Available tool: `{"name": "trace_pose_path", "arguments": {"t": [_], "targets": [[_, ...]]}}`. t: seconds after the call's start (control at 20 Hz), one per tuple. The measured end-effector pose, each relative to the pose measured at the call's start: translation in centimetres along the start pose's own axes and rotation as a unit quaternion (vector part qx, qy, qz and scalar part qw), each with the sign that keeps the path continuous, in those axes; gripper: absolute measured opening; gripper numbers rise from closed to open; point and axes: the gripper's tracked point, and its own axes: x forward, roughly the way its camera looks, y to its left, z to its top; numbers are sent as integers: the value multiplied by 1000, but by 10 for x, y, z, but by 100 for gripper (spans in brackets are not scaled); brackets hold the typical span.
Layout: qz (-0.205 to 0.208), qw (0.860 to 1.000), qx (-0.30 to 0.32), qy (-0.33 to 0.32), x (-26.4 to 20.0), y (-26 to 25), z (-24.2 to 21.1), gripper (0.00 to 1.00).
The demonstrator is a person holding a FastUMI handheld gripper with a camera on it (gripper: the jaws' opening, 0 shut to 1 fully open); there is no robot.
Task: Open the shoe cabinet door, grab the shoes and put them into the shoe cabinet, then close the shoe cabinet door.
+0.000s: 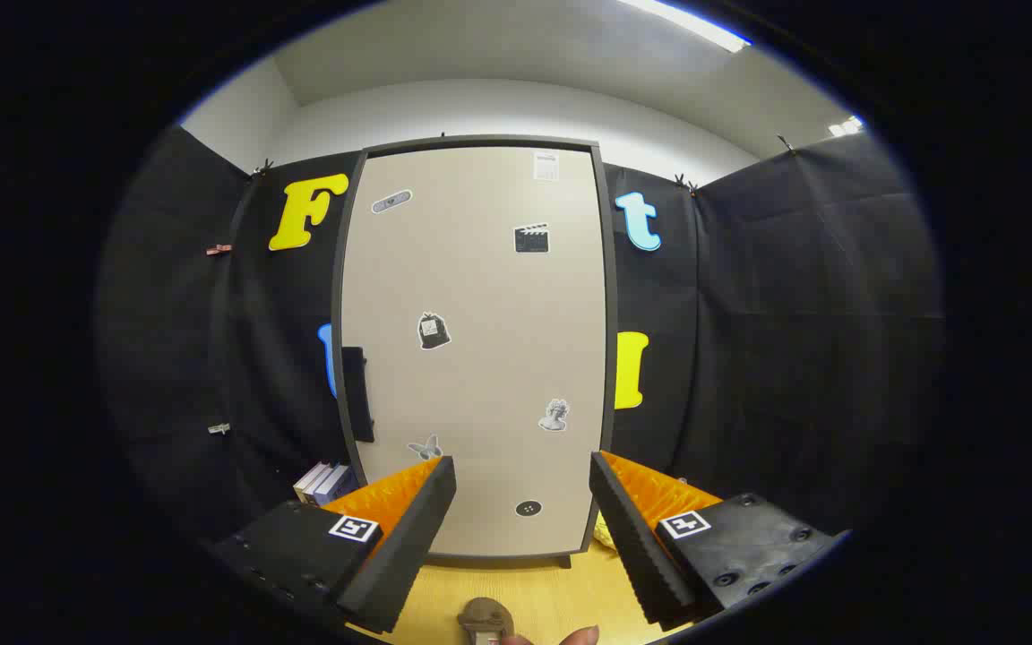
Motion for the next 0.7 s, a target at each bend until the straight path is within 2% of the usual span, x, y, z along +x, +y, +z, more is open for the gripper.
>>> {"name": "trace_pose_path", "arguments": {"t": [0.7], "targets": [[2, 1000, -5, 4, -6, 4, -3, 98]]}}
